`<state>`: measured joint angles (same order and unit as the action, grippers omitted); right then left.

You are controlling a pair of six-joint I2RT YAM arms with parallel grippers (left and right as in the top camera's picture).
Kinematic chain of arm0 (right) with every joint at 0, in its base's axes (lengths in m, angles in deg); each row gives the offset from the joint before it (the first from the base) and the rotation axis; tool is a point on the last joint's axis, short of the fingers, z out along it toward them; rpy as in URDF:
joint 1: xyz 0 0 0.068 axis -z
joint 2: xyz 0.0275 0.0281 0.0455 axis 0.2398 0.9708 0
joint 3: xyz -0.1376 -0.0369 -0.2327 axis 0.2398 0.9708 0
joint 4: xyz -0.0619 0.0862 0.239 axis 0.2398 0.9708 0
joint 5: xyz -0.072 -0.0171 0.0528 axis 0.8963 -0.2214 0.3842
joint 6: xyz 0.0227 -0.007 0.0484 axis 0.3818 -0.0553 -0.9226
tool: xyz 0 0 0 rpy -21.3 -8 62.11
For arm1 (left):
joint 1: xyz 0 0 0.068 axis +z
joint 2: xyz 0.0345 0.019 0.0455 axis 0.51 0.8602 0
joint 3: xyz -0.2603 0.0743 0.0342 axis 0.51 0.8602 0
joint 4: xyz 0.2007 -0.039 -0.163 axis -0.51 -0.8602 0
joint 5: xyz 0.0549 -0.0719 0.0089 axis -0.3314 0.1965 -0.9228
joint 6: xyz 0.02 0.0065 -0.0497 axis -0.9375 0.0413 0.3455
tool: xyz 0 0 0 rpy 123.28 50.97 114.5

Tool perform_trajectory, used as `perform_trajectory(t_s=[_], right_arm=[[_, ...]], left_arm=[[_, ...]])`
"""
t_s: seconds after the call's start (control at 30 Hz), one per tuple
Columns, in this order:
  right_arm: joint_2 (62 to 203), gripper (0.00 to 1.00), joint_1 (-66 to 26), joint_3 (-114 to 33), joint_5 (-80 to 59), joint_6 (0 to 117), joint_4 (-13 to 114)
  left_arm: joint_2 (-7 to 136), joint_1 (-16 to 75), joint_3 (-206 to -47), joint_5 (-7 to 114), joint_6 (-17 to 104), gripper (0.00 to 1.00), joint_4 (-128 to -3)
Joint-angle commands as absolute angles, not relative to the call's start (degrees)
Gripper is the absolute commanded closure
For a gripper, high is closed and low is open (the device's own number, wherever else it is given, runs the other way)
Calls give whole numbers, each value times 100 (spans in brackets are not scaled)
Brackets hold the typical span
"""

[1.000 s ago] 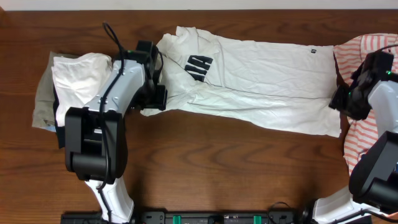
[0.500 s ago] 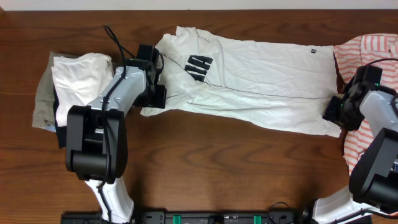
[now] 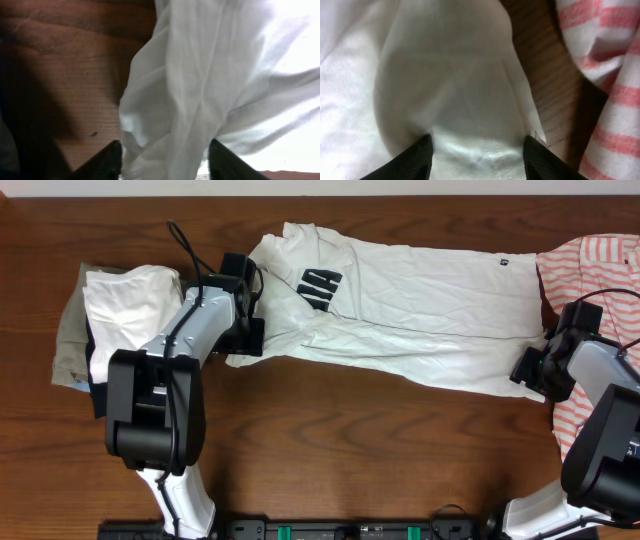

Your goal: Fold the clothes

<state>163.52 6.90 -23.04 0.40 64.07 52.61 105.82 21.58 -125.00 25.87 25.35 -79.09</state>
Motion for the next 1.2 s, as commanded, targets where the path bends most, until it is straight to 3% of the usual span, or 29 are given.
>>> perform_trajectory(t_s=[0.0,0.07,0.17,0.27,0.7,1.17], right_arm=[[16418,56,685,-2074,107,6381,5091],[16418,77,685,-2031,118,6381,5039],[16416,99,685,-2026,260,6381,5041],[16416,99,685,-2026,365,6381,5045],[16416,99,694,-2026,1143,6407,5141],[16416,97,694,-2026,1434,6449,5205]], left_arm=[[10641,2174,-12500,2512,2521,57,-7947],[10641,2174,-12500,2512,2519,70,-7944],[10641,2174,-12500,2512,2508,89,-7901],[10641,2174,-12497,2510,2471,94,-7835],[10641,2219,-12497,1459,2355,94,-7411],[10641,2482,-12497,1483,2504,94,-7315]])
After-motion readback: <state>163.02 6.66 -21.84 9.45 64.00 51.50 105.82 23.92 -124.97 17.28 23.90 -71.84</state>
